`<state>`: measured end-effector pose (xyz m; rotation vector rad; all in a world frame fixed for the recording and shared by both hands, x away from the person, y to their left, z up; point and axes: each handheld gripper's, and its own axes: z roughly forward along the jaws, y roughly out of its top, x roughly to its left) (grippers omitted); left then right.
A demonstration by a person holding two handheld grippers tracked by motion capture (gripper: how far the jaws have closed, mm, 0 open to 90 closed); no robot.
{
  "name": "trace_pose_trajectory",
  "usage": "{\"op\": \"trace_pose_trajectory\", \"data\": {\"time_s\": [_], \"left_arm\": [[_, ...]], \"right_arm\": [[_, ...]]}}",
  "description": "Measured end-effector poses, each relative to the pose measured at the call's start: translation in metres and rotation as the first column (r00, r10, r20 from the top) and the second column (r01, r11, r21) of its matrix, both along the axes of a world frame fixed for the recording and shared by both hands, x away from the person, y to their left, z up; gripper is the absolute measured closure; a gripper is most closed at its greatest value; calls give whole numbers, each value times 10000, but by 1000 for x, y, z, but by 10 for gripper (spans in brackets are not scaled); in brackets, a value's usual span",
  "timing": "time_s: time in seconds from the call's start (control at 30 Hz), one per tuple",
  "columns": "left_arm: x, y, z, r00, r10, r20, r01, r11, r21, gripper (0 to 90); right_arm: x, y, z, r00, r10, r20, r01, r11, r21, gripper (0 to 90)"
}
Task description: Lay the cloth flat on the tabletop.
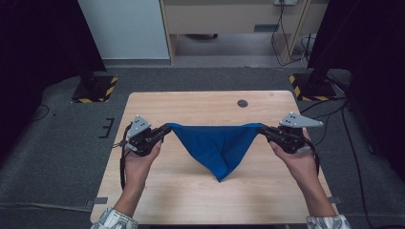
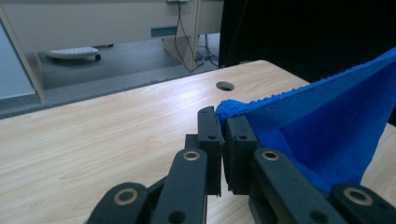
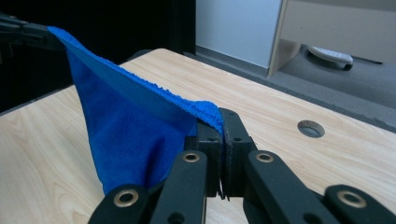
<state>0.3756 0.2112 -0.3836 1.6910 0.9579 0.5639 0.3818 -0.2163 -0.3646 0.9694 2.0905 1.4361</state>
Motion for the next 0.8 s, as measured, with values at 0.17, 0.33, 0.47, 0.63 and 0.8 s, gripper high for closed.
{"op": "trace_pose_trajectory", "data": {"time_s": [0.17, 0.33, 0.47, 0.63, 0.8], "left_arm": [[-17, 2, 22, 9990, -210, 383, 214, 9997, -98, 861], [-27, 0, 40, 9976, -424, 551, 427, 9991, -51, 861], [-17, -5, 43, 9987, -459, 236, 454, 9987, 236, 860], [8, -9, 30, 9990, -246, -386, 264, 9986, 467, 859], [30, -14, 14, 9975, 24, -713, 21, 9980, 637, 857]], "right_arm": [[-18, -1, 18, 9992, 206, 332, -204, 9998, -59, 884], [-30, -4, 37, 9985, 230, 502, -226, 9997, -85, 883], [-24, -7, 41, 9994, 138, 314, -126, 9992, -380, 880], [2, -7, 23, 9996, -56, -289, 36, 9976, -693, 877], [29, -6, 0, 9984, -228, -518, 190, 9971, -734, 877]]}}
